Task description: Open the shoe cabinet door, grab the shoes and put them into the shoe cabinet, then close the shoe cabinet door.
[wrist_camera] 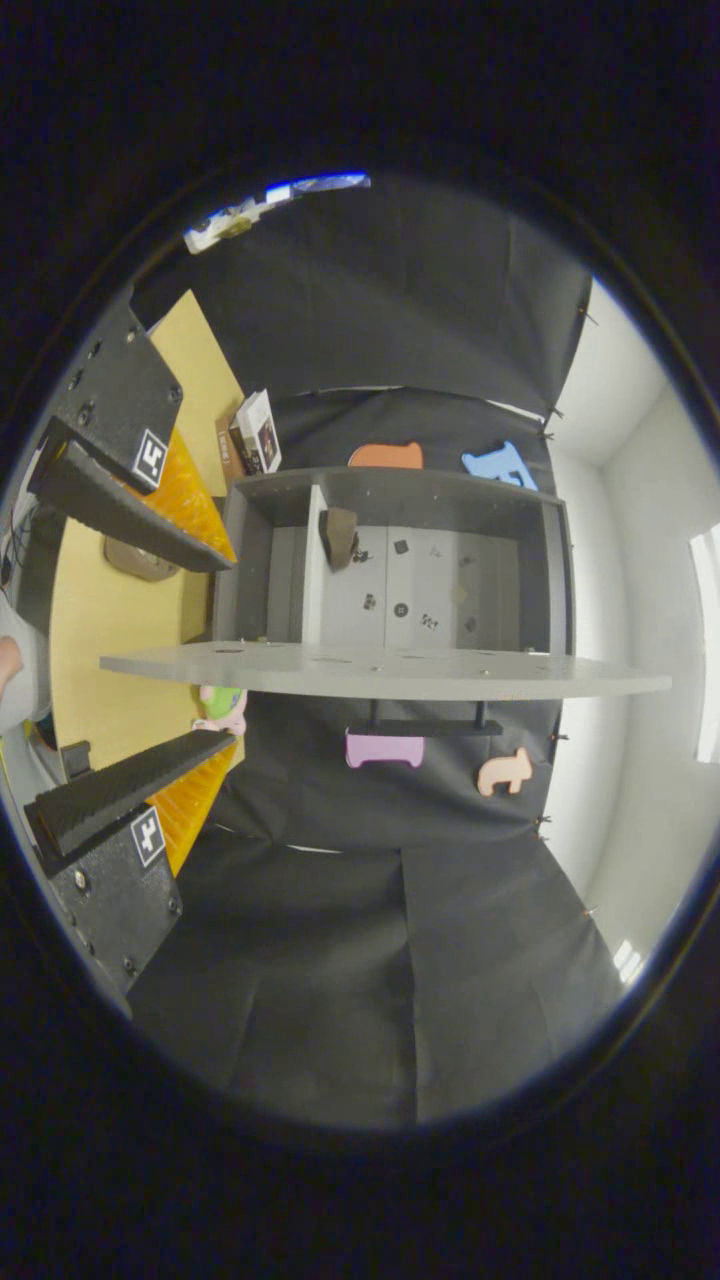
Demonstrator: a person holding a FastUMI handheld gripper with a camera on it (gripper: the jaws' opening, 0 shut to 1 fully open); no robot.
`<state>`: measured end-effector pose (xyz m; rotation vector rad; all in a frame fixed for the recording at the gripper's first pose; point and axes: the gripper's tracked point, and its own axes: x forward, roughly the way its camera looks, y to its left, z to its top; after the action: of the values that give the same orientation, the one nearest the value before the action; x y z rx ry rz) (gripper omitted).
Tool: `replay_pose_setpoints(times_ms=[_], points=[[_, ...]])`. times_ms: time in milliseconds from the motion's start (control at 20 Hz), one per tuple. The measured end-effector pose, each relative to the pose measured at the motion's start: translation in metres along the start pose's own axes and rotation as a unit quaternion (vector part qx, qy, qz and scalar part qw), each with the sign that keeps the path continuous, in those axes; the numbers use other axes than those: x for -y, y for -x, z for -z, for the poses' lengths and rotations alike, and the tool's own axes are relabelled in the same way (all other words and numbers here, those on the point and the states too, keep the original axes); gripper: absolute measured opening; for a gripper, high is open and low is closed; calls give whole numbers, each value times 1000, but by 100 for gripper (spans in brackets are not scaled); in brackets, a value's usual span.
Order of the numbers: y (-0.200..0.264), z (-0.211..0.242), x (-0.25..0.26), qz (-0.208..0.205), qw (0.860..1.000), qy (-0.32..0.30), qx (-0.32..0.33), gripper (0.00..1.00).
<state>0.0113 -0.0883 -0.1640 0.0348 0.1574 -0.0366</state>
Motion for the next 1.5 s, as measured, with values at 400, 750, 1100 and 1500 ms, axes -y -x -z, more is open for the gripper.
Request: replay_pose_setpoints(times_ms=[400, 750, 1100, 1500], points=[[-30, 84, -67, -30, 999, 6, -25, 100], [-85, 133, -120, -71, 997, -9, -41, 100], [-157, 197, -167, -86, 994, 8, -68, 100], [-238, 268, -198, -96, 986, 16, -132, 99]])
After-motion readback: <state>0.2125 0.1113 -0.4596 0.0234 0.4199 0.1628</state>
